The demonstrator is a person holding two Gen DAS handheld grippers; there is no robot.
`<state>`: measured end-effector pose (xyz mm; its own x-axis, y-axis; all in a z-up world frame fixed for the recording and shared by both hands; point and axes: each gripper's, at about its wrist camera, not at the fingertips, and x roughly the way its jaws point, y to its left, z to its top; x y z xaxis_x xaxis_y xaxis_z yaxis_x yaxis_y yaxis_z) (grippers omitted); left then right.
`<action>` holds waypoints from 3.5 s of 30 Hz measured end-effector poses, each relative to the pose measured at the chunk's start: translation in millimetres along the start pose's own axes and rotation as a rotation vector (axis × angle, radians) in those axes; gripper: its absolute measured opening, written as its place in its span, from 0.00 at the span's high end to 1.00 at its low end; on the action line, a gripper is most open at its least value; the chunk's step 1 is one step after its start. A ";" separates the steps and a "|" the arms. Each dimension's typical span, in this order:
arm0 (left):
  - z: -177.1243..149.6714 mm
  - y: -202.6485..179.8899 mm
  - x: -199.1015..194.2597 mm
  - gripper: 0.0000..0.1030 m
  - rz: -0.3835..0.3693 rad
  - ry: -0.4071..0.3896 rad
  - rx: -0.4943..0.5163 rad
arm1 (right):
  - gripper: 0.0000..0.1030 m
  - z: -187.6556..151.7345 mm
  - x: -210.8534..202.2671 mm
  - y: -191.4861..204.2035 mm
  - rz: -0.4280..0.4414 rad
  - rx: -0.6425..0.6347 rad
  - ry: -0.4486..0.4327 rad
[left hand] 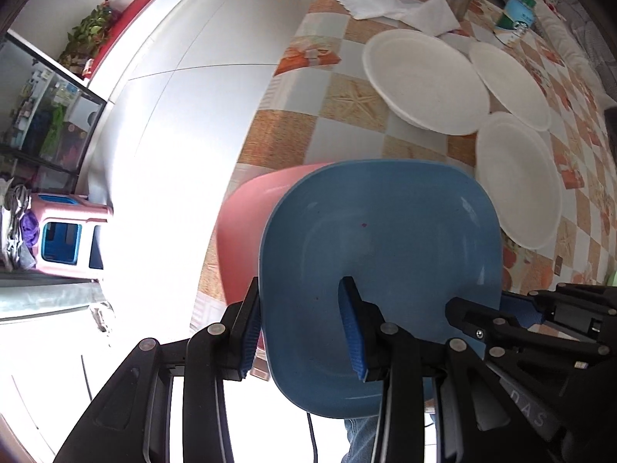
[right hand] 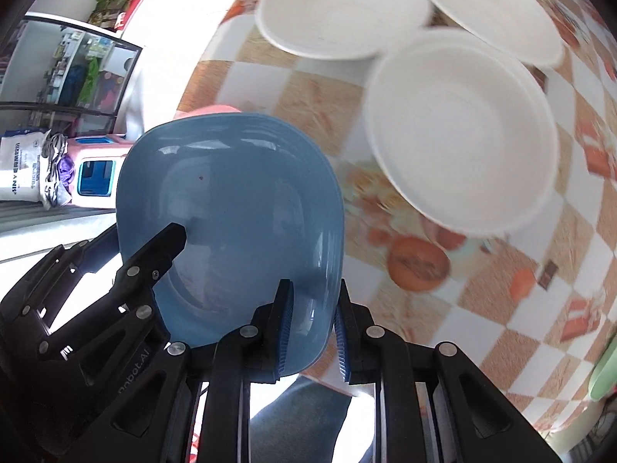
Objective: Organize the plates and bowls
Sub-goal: 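Lift the blue plate with both tools and carry it over the pink plate, then lower the blue plate onto the pink plate and open both tools, then move the left tool to the pale green plate and grasp its rim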
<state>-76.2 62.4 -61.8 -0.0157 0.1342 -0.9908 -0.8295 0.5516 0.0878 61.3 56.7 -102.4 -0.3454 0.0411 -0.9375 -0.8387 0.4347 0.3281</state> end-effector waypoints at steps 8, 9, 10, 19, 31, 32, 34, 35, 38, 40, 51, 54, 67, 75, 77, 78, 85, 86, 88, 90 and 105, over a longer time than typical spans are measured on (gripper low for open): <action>11.8 30.9 31.0 0.60 0.037 0.008 -0.071 | 0.78 29.9 25.8 44.4 -0.023 -0.058 0.013; 11.3 33.3 30.5 0.60 0.039 0.009 -0.074 | 0.78 31.8 29.5 48.2 -0.026 -0.061 0.016; 10.7 36.6 33.9 0.59 0.036 0.013 -0.078 | 0.78 34.6 32.5 50.4 -0.029 -0.064 0.021; 4.5 53.5 41.3 0.32 0.066 0.014 -0.102 | 0.77 39.1 35.5 49.5 -0.033 -0.101 0.018; 9.9 55.9 61.6 0.31 0.004 0.064 -0.053 | 0.46 32.0 51.4 43.4 -0.011 -0.057 0.057; 11.0 53.5 62.0 0.31 -0.008 0.061 -0.045 | 0.55 30.9 55.1 42.9 -0.014 -0.048 0.069; 13.9 46.9 61.0 0.31 -0.025 0.051 -0.017 | 0.69 27.3 60.5 39.3 0.031 -0.028 0.092; 15.6 42.1 59.4 0.31 -0.029 0.045 -0.001 | 0.71 25.4 61.6 38.7 0.048 -0.018 0.097; 21.1 29.6 55.0 0.31 -0.038 0.029 0.043 | 0.80 19.0 62.6 40.0 0.058 -0.023 0.097; 24.8 23.3 54.9 0.31 -0.056 0.022 0.074 | 0.80 10.6 63.4 35.7 0.065 -0.010 0.101; 19.8 18.1 37.7 0.23 0.037 -0.012 0.129 | 0.34 -13.6 54.9 3.5 0.070 0.026 0.079; 13.5 19.2 25.7 0.22 0.054 -0.031 0.133 | 0.17 -18.1 36.5 -5.9 0.040 -0.016 0.009; -23.7 -57.9 -8.0 0.21 -0.008 -0.020 0.277 | 0.17 -53.2 6.2 -77.8 -0.002 0.093 0.011; -28.1 -119.8 -26.0 0.21 -0.085 0.008 0.354 | 0.03 -75.2 -33.7 -145.0 -0.012 0.238 -0.056; -30.2 -138.6 -27.4 0.21 -0.088 0.015 0.392 | 0.03 -84.2 -41.4 -161.8 -0.029 0.273 -0.067; -31.2 -148.4 -26.5 0.21 -0.091 0.019 0.411 | 0.03 -88.2 -43.1 -168.0 -0.038 0.290 -0.067; -44.0 -226.4 -21.5 0.21 -0.135 0.083 0.534 | 0.03 -106.7 -66.7 -231.3 -0.104 0.435 -0.093; -46.7 -238.9 -21.2 0.21 -0.137 0.085 0.557 | 0.03 -109.3 -73.0 -241.8 -0.117 0.449 -0.108; -51.8 -262.6 -20.0 0.21 -0.140 0.090 0.594 | 0.03 -114.5 -82.4 -260.1 -0.143 0.468 -0.127; -55.8 -285.1 -18.5 0.21 -0.151 0.103 0.618 | 0.03 -119.3 -87.8 -277.1 -0.169 0.487 -0.132; -61.7 -435.1 -20.1 0.21 -0.186 0.131 0.640 | 0.03 -174.0 -135.7 -436.5 -0.410 0.691 -0.166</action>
<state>250.6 -231.0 -86.4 -0.0060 -0.0883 -0.9961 -0.3314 0.9400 -0.0813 400.9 -295.2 -98.3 0.0444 -0.1322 -0.9902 -0.4175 0.8980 -0.1386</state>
